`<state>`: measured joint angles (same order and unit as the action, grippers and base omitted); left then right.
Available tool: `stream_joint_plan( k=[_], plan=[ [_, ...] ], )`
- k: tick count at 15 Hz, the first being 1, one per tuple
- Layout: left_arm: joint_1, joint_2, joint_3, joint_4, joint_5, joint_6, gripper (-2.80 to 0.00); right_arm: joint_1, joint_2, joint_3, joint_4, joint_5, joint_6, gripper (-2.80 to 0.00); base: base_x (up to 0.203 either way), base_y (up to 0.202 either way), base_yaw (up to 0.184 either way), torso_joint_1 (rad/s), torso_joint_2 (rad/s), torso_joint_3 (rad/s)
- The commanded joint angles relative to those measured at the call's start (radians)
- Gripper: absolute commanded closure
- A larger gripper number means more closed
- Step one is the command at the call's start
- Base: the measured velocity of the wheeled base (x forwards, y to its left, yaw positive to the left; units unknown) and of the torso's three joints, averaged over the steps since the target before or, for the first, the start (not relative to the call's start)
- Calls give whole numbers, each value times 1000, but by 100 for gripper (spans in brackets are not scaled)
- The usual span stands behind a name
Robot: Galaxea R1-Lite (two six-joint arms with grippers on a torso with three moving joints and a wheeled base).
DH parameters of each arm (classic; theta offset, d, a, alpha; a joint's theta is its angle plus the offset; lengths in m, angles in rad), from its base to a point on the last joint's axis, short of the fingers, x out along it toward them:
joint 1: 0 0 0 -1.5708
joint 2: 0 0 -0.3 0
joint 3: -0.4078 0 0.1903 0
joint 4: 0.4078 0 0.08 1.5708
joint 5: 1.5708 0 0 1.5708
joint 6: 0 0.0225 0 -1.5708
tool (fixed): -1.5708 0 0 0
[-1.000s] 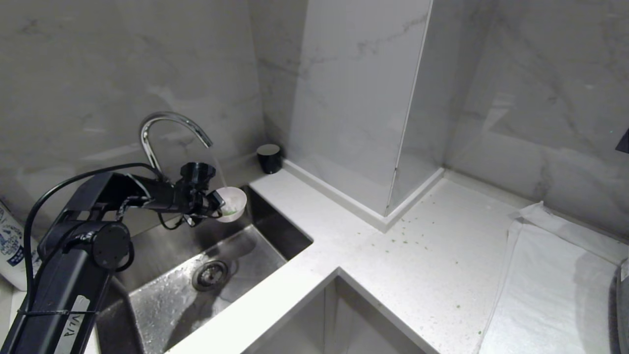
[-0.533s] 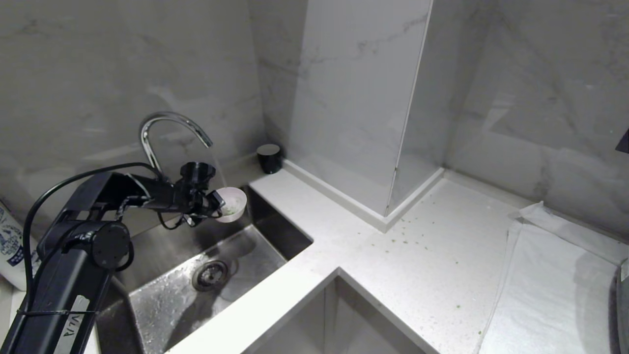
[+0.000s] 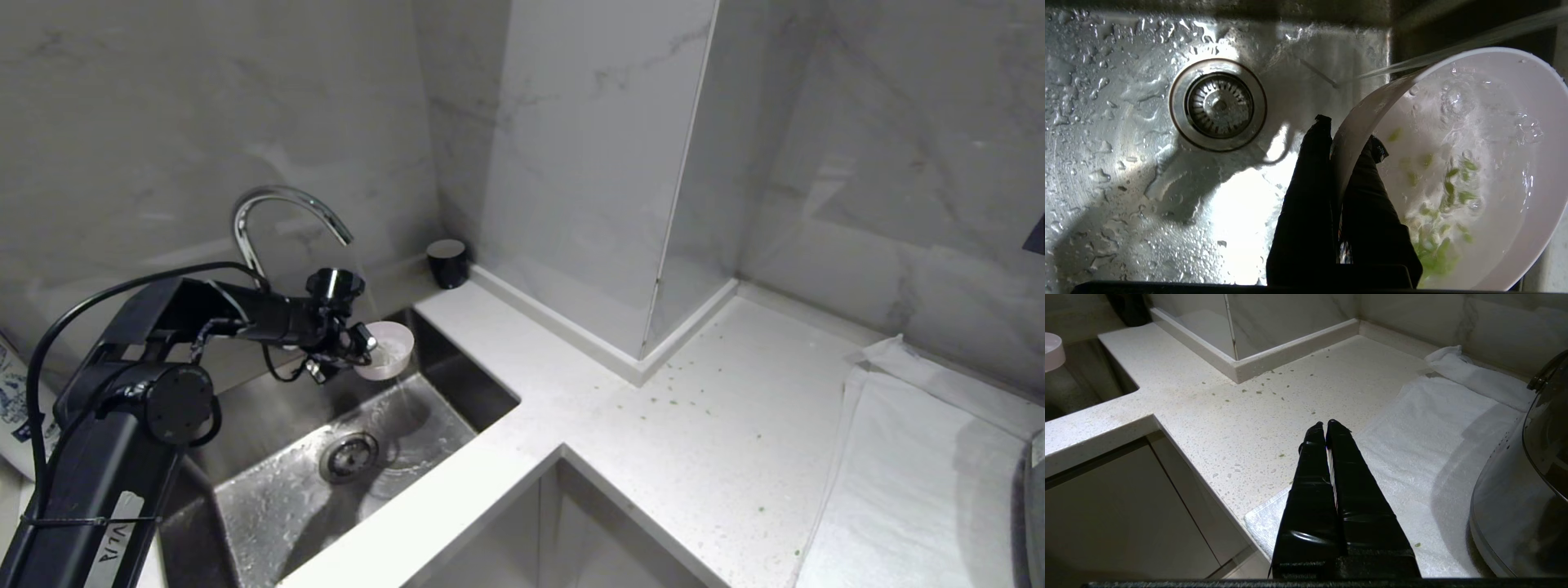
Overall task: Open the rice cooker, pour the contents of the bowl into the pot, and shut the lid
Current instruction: Fill a bowl with water from the tap, then place the bowl on the table
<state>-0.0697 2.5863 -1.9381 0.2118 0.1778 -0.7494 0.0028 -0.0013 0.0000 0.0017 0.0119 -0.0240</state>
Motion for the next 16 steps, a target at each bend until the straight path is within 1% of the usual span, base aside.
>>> stream_joint_plan(
  k=[1, 4, 8, 12, 14, 16],
  plan=[
    [-18, -35, 23, 13, -2, -4, 0, 0, 1, 2, 1, 0, -1, 0, 0, 0, 0, 0, 0, 0],
    [-59, -76, 74, 16, -3, -4, 0, 0, 1, 2, 0, 0, -1, 0, 0, 0, 0, 0, 0, 0],
    [-148, -136, 132, 18, -3, -5, 0, 0, 1, 2, 0, 0, -1, 0, 0, 0, 0, 0, 0, 0],
    [-236, -145, 137, 29, -3, -7, 0, 0, 1, 2, 0, 0, -1, 0, 0, 0, 0, 0, 0, 0],
    [-284, -145, 119, 64, -2, -30, 0, 0, 1, 2, 1, 0, -1, 0, 0, 0, 0, 0, 0, 0],
    [-330, -137, 109, 69, -1, -38, 0, 0, 1, 2, 0, 0, -1, 0, 0, 0, 0, 0, 0, 0]
  ],
)
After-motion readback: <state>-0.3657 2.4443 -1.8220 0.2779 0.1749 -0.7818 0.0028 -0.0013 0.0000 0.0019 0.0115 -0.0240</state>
